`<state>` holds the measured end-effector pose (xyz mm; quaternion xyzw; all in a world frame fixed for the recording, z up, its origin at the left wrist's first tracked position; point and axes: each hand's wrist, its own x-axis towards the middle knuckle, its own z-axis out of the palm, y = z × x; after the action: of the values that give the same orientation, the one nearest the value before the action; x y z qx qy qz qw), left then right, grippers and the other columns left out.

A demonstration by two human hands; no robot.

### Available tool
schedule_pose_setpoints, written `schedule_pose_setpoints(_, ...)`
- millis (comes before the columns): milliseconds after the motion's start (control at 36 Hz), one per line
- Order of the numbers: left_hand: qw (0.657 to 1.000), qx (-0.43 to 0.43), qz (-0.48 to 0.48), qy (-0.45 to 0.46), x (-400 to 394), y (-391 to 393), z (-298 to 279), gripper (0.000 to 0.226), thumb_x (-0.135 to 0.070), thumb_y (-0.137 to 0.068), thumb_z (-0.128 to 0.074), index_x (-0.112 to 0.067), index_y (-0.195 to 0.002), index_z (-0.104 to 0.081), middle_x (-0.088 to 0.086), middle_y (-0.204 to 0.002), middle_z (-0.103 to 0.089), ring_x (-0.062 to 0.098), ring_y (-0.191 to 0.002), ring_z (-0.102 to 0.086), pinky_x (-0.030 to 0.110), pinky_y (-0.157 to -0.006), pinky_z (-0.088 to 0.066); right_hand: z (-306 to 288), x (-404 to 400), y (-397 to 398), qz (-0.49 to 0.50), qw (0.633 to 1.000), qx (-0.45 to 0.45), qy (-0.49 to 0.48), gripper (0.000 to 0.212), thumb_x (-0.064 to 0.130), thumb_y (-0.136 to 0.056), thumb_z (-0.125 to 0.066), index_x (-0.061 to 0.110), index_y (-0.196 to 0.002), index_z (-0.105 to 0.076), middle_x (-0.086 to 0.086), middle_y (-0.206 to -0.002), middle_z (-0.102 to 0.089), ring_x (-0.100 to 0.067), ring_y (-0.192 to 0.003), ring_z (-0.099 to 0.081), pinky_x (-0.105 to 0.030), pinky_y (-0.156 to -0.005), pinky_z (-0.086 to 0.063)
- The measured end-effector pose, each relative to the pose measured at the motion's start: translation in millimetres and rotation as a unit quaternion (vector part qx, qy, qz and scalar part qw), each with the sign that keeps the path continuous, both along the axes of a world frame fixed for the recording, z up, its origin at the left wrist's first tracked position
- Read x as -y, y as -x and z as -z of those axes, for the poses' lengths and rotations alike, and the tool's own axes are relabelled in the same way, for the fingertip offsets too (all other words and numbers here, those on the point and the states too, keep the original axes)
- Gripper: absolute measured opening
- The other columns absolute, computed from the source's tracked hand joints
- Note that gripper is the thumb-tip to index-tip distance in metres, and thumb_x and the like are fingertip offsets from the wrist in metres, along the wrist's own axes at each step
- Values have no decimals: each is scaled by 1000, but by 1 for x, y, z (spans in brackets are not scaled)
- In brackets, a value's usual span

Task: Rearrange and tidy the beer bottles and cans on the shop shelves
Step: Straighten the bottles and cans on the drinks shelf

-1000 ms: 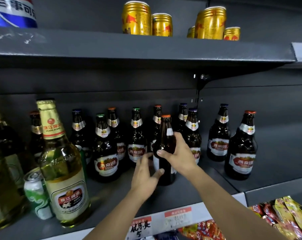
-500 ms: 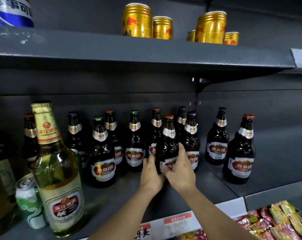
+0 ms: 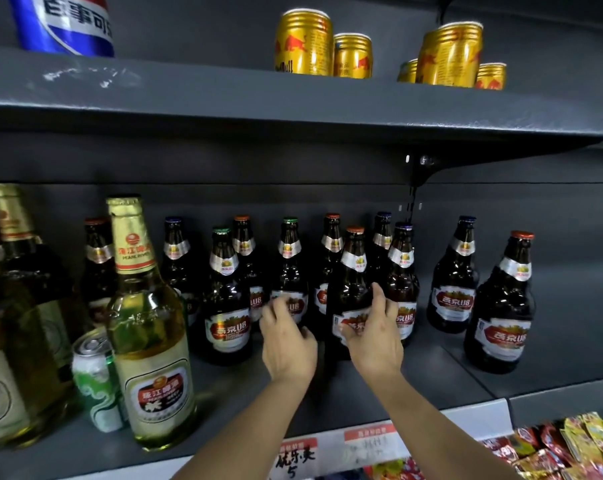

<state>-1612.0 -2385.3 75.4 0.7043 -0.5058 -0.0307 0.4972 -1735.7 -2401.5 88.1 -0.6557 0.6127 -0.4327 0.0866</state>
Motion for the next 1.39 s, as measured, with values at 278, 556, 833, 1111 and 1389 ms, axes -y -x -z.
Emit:
schedule_pose_setpoints(278,995,87,17,-48,34,-26,-34,96,-12,-85,-64,-14,-152,4,7,-156,-20,25,-141,-21,37,-108,-33,26,-5,-13,27,964,74,254,42,17,-83,-61,10,-122,-49,-2,-106,-53,-21,-101,-50,-30,-86,-38)
schedule_pose_setpoints(556,990,116,-51,-59,42,-21,-32,88,-20,-80,-71,-16,-149,-16,7,-146,-27,25,-133,-28,44,-94,-49,27,-5,-14,15,960,72,271,36,29,-81,-43,22,-116,-45,2,-97,-53,-12,-93,-48,-22,-81,-35)
schedule_pose_setpoints(833,992,107,-53,-34,45,-19,-28,84,-17,-81,-70,-15,-148,-19,9,-143,-30,26,-132,-31,38,-90,-48,27,-4,-13,24,962,70,263,36,28,-82,-45,22,-117,-47,4,-97,-52,-14,-92,-50,-28,-77,-40)
schedule_pose_setpoints(1111,965,69,-87,237,-23,-16,-27,86,-13,-74,-73,-16,-147,-28,7,-150,-31,25,-137,-29,42,-111,-29,26,-10,-17,-35,957,29,286,37,25,-83,-42,12,-116,-52,-8,-103,-57,-22,-98,-49,-32,-85,-36)
schedule_pose_setpoints(1389,967,-226,-119,6,-13,-73,-20,103,-28,-75,-80,-23,-152,-11,9,-153,-28,33,-136,-35,48,-104,-41,27,-14,-12,7,966,38,257,34,5,-81,-61,8,-114,-56,-8,-101,-58,-29,-96,-55,-33,-82,-36)
